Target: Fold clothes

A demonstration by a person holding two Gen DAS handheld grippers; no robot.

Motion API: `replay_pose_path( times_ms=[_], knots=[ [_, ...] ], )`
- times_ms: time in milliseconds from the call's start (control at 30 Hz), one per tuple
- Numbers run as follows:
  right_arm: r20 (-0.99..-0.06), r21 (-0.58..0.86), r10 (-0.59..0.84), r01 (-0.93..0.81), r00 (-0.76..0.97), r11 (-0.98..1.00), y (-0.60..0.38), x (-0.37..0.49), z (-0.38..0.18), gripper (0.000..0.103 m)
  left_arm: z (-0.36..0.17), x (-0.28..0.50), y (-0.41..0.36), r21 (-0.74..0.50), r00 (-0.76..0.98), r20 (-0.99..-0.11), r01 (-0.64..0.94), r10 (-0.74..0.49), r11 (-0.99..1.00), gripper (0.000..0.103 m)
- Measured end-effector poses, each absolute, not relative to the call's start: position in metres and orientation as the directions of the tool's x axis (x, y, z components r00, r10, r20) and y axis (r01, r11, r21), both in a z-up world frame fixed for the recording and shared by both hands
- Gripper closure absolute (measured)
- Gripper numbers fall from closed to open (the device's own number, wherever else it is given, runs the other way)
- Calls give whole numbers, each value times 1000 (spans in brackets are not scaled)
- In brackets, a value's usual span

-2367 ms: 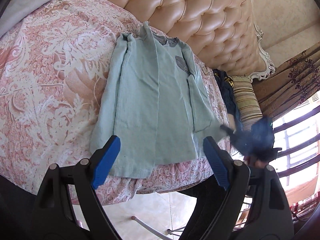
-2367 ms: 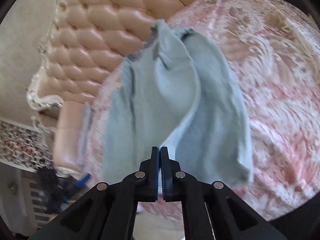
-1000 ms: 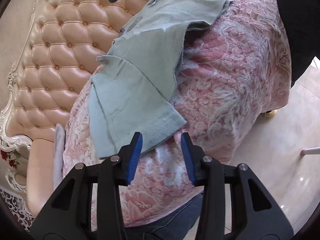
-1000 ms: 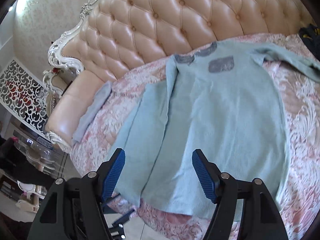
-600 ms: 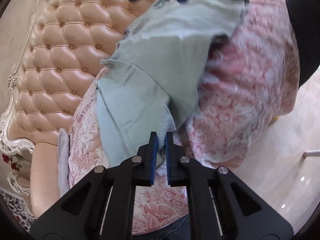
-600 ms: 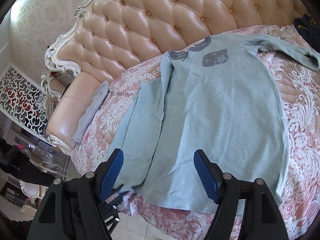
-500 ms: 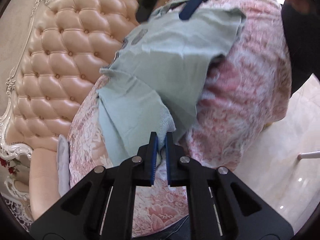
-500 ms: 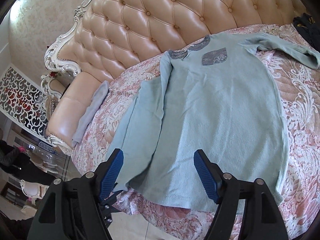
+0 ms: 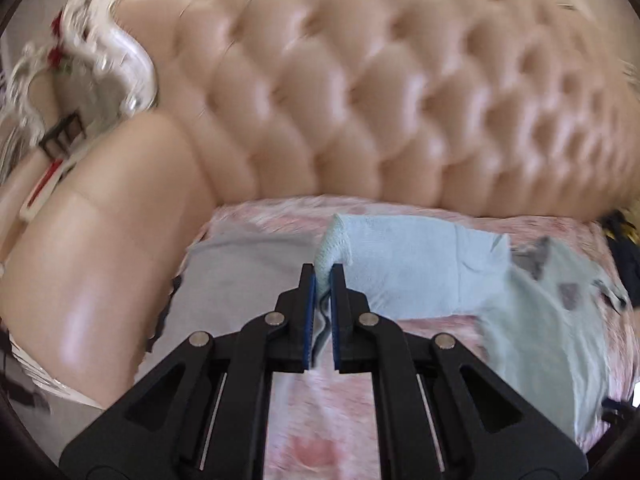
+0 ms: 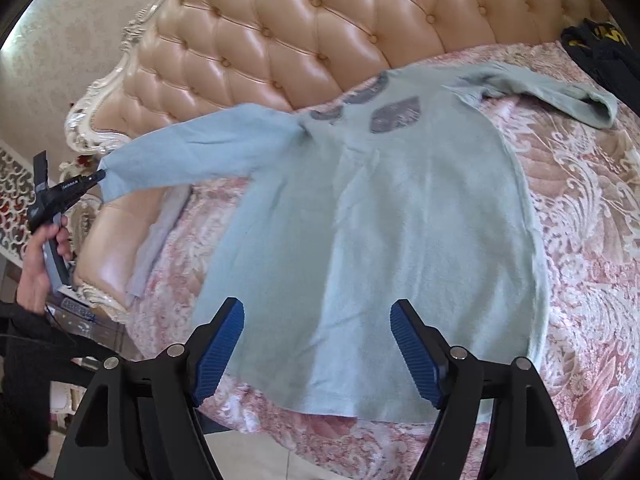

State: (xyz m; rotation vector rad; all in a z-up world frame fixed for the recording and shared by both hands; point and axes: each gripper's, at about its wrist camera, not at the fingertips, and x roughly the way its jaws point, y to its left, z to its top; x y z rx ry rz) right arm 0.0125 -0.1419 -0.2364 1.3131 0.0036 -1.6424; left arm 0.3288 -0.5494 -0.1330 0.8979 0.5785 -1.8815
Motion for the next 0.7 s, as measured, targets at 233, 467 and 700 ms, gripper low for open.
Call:
replay_pose_path(
  times_ms=[233,467,700],
  knots=[
    [-779,505,-623,660,71,-556,-132,8,-250,26,-187,323,-612,63,-164,-846,914,-508,-401,95],
    [-786,497,-615,652,60,-572,-122,3,-247,26,-207,326,-646,188,42,-881,945,-471,-267,81],
    [-765,522,-643,620,36,-586,-102,-10,-236,26,-179,375,-589,3,-128,-843,970,-522,-244,50]
  ],
)
